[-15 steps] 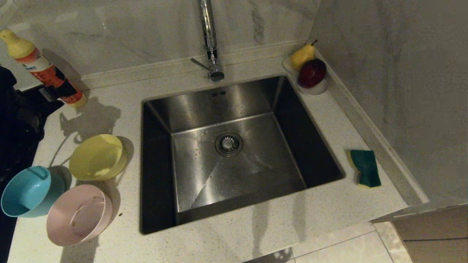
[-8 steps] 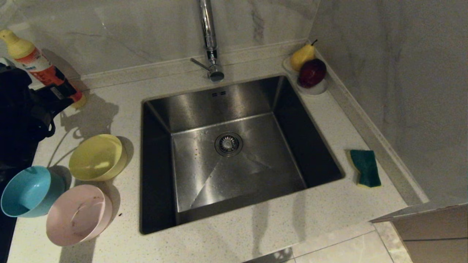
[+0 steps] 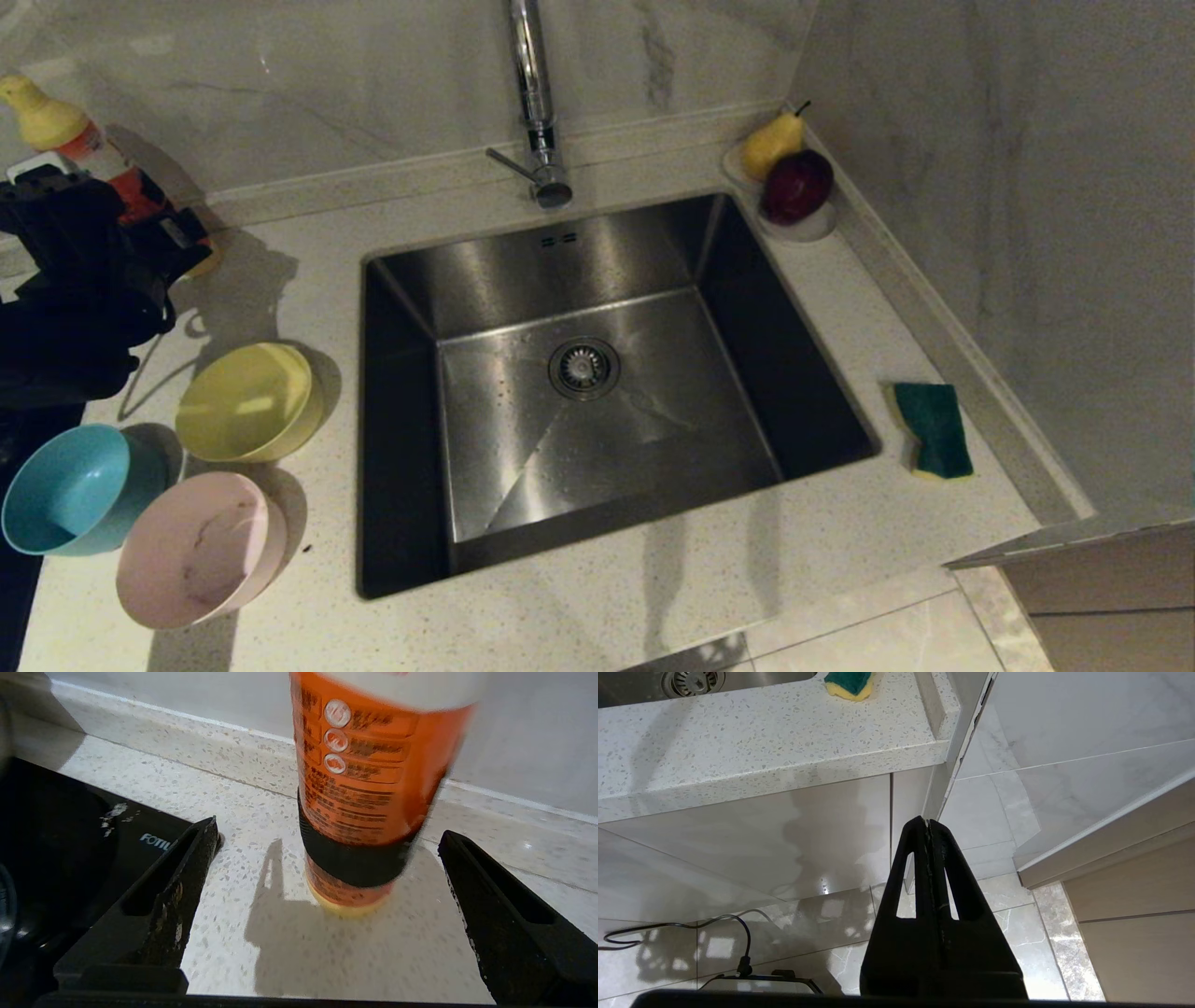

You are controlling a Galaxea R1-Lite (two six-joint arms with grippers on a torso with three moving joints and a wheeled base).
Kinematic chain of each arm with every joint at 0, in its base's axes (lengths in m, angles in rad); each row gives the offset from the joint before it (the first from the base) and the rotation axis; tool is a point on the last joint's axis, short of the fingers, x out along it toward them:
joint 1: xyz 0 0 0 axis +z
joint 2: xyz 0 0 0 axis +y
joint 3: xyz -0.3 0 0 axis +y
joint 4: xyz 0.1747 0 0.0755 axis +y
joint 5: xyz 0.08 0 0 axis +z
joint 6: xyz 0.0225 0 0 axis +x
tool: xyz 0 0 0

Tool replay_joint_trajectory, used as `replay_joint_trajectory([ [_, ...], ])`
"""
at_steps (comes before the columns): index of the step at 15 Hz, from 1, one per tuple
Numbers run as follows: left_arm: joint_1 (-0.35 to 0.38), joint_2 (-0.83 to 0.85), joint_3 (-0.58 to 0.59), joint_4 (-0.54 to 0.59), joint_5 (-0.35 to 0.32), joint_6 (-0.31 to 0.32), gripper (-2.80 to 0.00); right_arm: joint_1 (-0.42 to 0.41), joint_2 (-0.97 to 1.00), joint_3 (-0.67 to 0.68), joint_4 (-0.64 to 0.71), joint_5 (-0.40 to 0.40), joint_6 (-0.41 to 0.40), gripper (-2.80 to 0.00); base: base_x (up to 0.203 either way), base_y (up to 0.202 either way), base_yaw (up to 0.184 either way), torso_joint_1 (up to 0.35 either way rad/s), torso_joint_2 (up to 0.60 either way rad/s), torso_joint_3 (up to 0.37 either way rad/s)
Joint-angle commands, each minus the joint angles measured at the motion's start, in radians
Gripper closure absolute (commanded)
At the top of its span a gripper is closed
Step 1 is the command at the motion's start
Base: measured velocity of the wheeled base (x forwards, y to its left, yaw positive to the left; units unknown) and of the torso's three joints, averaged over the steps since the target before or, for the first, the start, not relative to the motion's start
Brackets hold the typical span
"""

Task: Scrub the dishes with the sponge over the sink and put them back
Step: Grab the dish soap

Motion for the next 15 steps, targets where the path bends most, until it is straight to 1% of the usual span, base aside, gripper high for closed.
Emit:
replay_joint_trajectory([
  [1, 0.002, 0.059, -0.051, -0.006, 0.005, -0.005, -2.80, 0.000, 0.000, 0.000, -0.001, 0.000, 0.000, 0.00, 0.000, 0.000, 0.000, 0.000, 0.00, 0.000],
  [4, 0.002, 0.096, -0.100, -0.007, 0.008, -0.005, -2.80, 0.002, 0.000, -0.001, -0.001, 0.001, 0.000, 0.00, 0.000, 0.000, 0.000, 0.000, 0.00, 0.000],
  [9, 0.002, 0.128, -0.147, -0.008, 0.002, -0.007, -2.80, 0.001, 0.000, 0.000, -0.001, 0.001, 0.000, 0.00, 0.000, 0.000, 0.000, 0.000, 0.00, 0.000],
  [12, 0.001, 0.168, -0.204, -0.030, 0.007, -0.001, -2.80, 0.000, 0.000, 0.001, -0.001, 0.001, 0.000, 0.00, 0.000, 0.000, 0.000, 0.000, 0.00, 0.000],
  [15, 0.001, 0.186, -0.250, -0.024, 0.005, 0.004, -2.80, 0.000, 0.000, 0.000, -0.001, 0.000, 0.000, 0.00, 0.000, 0.000, 0.000, 0.000, 0.00, 0.000],
])
